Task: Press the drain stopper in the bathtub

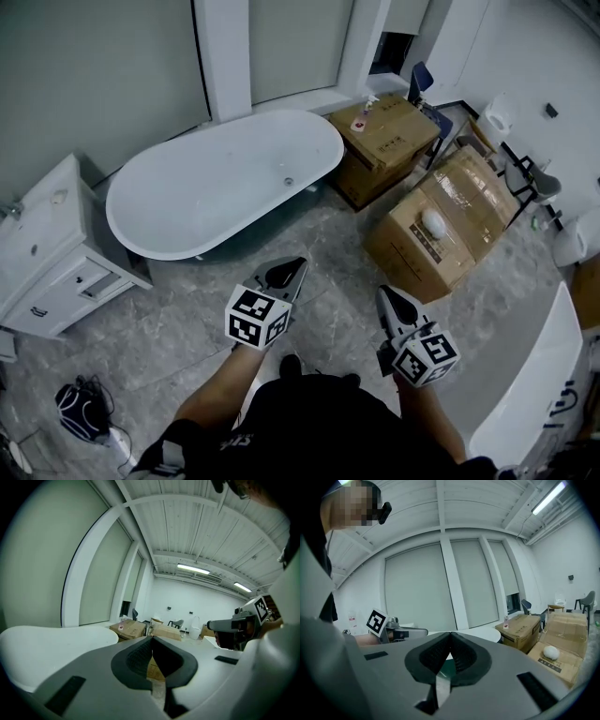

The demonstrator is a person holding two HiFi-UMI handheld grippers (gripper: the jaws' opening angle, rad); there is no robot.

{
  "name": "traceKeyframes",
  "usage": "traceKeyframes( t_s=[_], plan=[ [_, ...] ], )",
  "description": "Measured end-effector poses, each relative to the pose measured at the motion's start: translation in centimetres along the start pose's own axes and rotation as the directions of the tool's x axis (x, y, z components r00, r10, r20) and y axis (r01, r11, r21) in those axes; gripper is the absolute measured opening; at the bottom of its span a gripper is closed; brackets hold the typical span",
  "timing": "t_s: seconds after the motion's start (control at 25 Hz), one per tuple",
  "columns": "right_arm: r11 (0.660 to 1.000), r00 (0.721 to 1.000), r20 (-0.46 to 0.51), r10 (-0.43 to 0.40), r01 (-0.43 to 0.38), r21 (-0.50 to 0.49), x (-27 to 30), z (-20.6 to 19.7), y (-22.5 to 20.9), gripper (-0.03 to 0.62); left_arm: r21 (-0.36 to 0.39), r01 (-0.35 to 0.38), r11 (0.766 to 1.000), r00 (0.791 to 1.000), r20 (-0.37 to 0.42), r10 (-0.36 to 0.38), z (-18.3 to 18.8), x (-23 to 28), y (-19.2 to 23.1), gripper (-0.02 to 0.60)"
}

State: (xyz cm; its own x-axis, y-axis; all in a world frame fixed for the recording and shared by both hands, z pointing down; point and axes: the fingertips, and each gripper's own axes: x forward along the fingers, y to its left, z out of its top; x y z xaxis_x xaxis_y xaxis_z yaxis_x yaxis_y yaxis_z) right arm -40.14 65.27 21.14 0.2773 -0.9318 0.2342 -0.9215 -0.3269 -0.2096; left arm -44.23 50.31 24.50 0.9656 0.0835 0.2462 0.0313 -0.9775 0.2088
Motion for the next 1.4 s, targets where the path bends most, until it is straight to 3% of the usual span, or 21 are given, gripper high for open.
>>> traceKeyframes(
  t_s=[0.48,0.68,1.08,1.4],
  plan=[
    [0.993,0.993,0.019,0.114,-0.115,0.023,7.5,2.3,-5.8,0.014,-0.011,-0.164,0.986,0.987,-0.003,0.164,0.9,2.9,4.5,0.017],
    [0.983,0.984,0.014,0.18,-0.18,0.016,11.4,4.4,-11.5,0.014,-0.012,-0.212,0.977,0.977,-0.005,0.212,2.7,9.1,5.7,0.017],
    [0.961,0.961,-0.018,0.275,-0.275,0.001,17.2,8.8,-24.6,0.014,0.001,-0.218,0.976,0.975,-0.029,0.218,7.4,24.6,5.0,0.017],
    [0.952,0.952,-0.013,0.305,-0.305,0.026,18.5,10.8,-32.0,0.014,0.017,-0.275,0.961,0.961,-0.032,0.276,9.9,30.9,4.9,0.017]
  ],
)
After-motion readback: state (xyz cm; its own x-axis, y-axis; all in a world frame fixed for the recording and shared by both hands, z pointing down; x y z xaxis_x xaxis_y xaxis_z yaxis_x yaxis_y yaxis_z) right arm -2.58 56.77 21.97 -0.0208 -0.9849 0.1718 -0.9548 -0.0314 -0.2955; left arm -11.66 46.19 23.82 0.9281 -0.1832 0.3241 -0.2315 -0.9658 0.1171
